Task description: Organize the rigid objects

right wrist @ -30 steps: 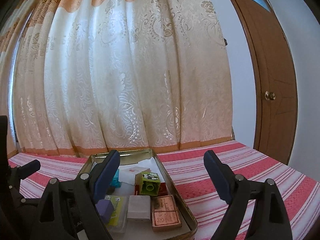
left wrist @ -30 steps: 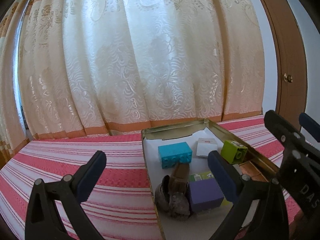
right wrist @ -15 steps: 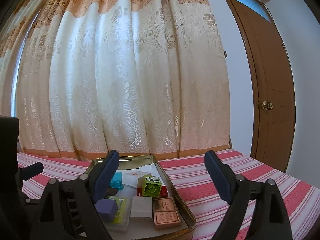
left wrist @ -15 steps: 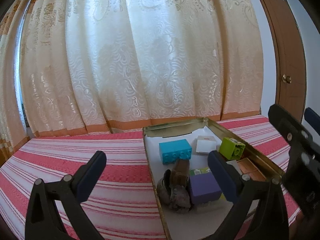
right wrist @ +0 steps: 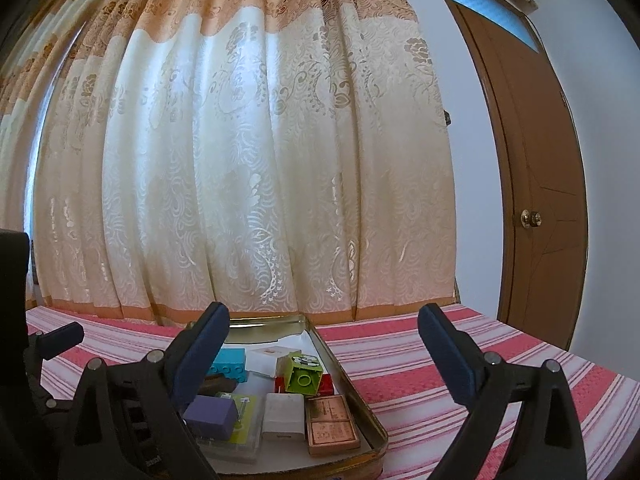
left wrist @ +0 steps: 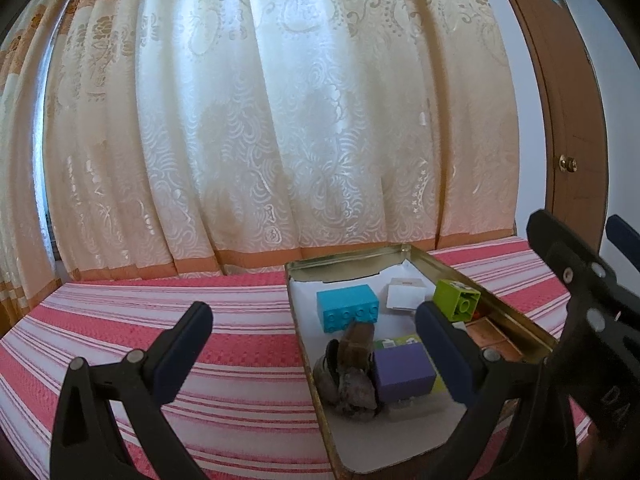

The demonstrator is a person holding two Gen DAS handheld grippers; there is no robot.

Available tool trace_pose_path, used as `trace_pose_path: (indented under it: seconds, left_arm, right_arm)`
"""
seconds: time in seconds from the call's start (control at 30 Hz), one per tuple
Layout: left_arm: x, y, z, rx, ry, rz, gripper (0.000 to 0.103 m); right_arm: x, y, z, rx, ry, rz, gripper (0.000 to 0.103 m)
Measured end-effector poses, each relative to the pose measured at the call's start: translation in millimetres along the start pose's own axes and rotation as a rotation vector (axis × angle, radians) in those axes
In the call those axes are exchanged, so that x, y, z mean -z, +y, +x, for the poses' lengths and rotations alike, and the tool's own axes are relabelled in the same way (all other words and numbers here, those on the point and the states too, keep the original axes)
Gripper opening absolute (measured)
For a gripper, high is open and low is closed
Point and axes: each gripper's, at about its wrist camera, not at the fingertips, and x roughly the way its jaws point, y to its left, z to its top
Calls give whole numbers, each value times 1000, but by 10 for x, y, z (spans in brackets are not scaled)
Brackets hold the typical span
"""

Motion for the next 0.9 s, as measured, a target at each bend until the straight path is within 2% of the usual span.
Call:
trace_pose_path:
  seconds: [0.43,0.9]
  left_arm:
    - [11,19,-35,-7,8,-15,103]
    - [11,-7,-46,-19,7,12,103]
  right_arm:
    - [-7,11,-79,-1,-14,-7,98]
    - [12,-31,-21,14,21,10,98]
